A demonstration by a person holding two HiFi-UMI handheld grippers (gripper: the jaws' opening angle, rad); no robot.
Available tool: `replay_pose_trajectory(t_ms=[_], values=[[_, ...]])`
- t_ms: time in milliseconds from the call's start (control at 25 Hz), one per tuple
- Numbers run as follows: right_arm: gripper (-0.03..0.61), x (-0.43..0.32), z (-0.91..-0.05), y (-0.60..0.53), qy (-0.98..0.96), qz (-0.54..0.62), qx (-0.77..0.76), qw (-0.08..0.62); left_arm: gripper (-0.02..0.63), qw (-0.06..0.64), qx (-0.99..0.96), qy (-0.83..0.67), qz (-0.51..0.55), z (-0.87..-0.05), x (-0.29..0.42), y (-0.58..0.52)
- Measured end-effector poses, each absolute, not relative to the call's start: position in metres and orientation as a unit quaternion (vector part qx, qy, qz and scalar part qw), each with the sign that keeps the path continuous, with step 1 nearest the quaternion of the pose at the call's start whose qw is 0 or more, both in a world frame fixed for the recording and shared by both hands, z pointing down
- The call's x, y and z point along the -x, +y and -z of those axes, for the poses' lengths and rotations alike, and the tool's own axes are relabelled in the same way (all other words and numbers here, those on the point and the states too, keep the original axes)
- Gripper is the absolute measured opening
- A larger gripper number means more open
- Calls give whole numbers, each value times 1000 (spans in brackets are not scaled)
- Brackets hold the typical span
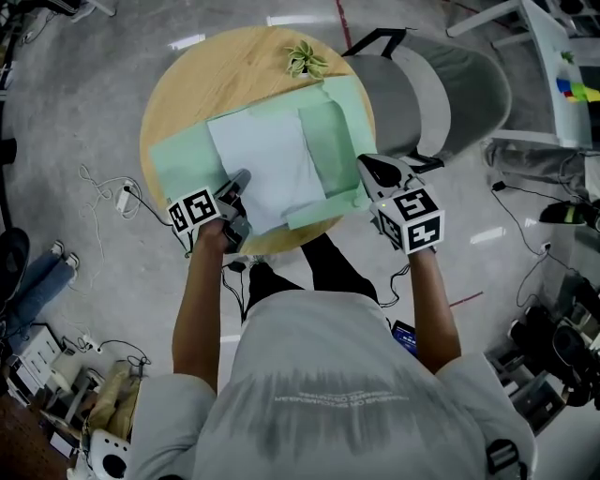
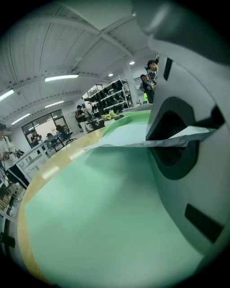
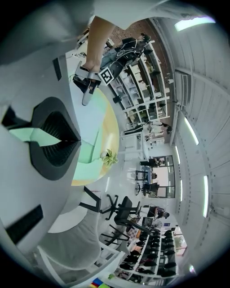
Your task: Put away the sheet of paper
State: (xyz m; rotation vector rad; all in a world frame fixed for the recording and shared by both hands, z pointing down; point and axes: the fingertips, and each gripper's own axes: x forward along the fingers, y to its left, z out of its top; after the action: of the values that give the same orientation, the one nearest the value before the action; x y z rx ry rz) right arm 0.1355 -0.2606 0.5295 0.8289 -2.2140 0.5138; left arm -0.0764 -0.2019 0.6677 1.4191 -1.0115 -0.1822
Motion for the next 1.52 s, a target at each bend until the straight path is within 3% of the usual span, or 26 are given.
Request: replay_pose_trajectory(t_ms=[1320, 1400, 1520], values=[[28, -217, -566, -322, -848, -223, -319, 359, 26, 609, -678, -412, 18, -651, -17, -248], [28, -223, -571, -324, -844, -228, -323, 362, 58, 607, -680, -410, 6, -650, -18, -243], [28, -226, -578, -325, -840, -233, -326, 365, 161, 601, -683, -415, -18, -649, -12, -234]])
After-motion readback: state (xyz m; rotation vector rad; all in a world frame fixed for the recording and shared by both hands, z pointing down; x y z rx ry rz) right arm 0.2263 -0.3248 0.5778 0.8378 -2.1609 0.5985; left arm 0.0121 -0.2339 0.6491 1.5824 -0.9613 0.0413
